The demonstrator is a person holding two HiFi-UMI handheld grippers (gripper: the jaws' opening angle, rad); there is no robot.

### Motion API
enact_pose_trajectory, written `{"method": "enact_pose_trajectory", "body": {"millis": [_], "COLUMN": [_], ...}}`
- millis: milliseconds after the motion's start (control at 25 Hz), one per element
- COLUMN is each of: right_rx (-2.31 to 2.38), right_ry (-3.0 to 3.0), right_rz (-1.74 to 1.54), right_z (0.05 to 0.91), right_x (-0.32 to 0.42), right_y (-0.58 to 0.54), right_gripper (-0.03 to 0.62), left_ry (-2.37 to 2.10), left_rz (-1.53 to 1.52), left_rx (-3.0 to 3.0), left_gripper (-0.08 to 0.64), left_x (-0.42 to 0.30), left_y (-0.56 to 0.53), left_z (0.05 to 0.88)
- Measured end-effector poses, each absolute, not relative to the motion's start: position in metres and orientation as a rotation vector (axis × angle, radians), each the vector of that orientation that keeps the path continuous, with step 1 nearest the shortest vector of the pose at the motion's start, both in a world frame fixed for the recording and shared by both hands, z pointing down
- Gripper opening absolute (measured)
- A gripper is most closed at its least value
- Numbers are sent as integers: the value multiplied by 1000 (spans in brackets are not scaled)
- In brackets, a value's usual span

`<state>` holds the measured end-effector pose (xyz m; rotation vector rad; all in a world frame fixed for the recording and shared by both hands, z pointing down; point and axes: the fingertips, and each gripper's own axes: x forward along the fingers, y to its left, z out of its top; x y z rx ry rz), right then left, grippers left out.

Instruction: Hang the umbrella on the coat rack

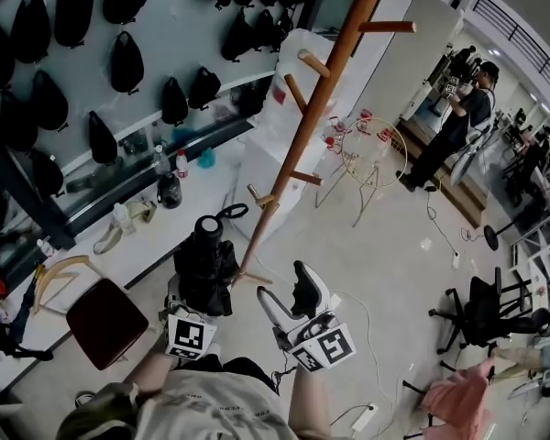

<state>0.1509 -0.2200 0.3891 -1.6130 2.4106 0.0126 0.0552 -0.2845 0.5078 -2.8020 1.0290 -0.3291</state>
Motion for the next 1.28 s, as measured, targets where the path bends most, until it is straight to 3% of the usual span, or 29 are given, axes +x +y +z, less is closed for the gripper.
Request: {"method": "enact_pose_trajectory", "body": {"millis": [680,840,960,1280], "right_rx": [-970,-924,-921,-955], "right_ry": [2829,2869,2889,2867], "right_rz": [-131,-114,-104,-121], "right_z": [410,418,427,443], "right_x": [124,131,132,142], "right_y": [-300,-302,-303,-314], "right_gripper": [350,257,223,213], "left_ry": [913,937,929,966], "left_rz": [-348,-359,-350,-301], "left_rx": [-2791,-2808,-2828,-2837], "left_gripper": [338,342,360,462], "left_x": [157,167,172,155], "left_y": [-303,-303,-303,-298], "left_z": [542,551,558,579]}}
